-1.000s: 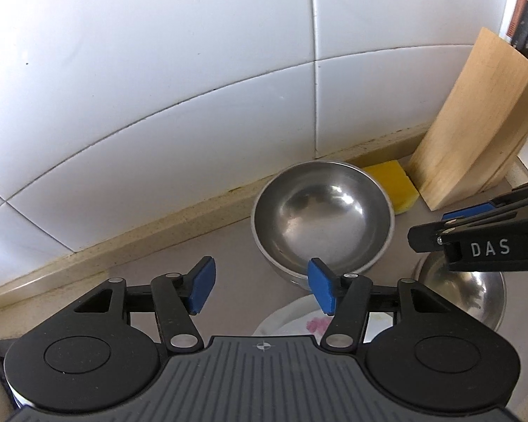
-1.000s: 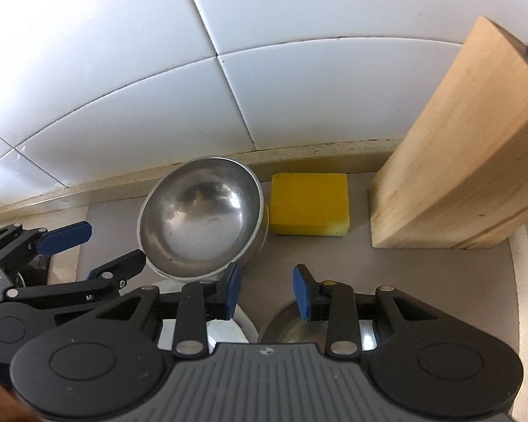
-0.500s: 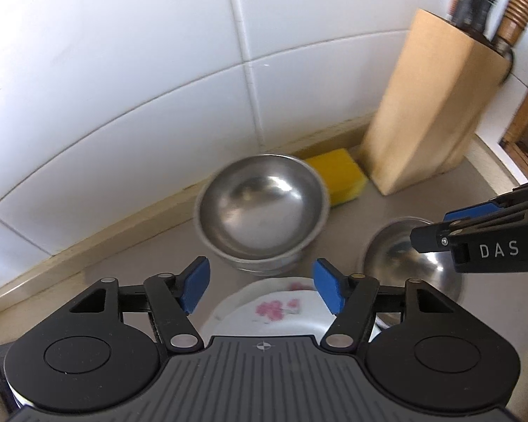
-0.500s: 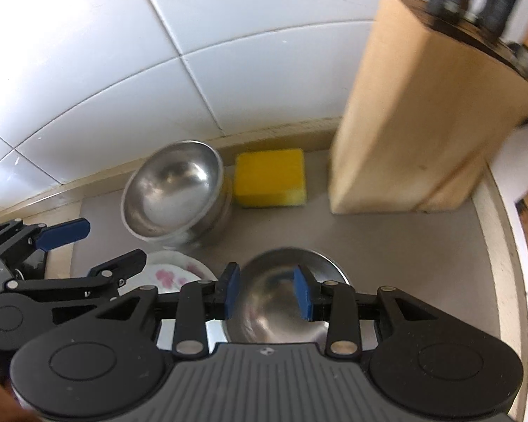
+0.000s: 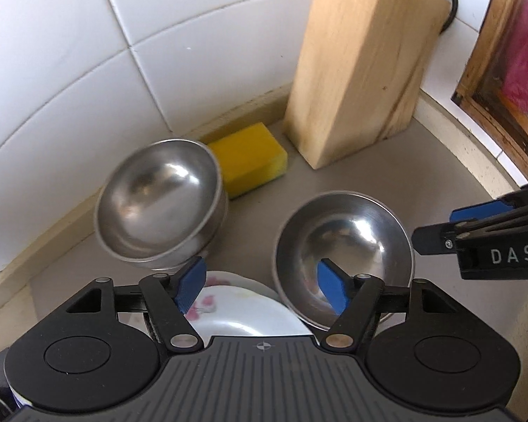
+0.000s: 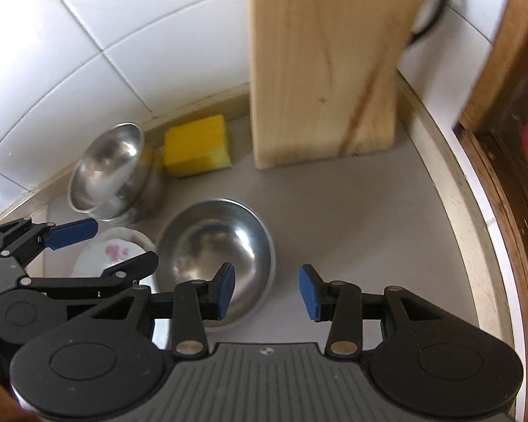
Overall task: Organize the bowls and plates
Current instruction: 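Move both grippers to the steel bowl in front of the knife block, then close both grippers on the rim of that steel bowl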
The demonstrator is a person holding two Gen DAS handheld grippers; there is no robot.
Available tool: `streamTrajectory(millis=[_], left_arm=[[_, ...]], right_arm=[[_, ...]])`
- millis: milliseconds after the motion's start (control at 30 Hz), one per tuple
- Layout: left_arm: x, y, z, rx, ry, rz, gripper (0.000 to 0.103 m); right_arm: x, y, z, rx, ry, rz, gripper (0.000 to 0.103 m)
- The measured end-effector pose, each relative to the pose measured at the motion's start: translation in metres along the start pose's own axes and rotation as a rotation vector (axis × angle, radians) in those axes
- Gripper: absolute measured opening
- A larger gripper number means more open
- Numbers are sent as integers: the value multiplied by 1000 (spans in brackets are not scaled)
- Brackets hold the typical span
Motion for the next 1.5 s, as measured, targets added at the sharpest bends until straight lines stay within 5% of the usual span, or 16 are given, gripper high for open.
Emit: streamTrajectory(millis=[667,1300,1367,1500], left_arm=[[-6,-39,4,-31,-17,-38,72],[-13,-66,-7,-27,22,-70,68],[-9,-65,1,-56,-2,-56,57],[-7,-69,16,-135,-17,-87,38]], right_arm=[[-19,-22,5,-55,-126,-5,23],[-14,-60,4,-75,-97,-85,18],[-14,-59,2,-59,-79,-88,3],[-14,-59,4,-66,-39,-81,0]])
Point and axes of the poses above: each gripper's, at about its wrist camera, not at the fingertips, and y roughly against the way its jaws point, z to its right, x to its top, the point moved 10 cm from there along -y, roughly the way its jaws point, and after that the axes turned 14 degrees about -y, right-handed, at the moved point
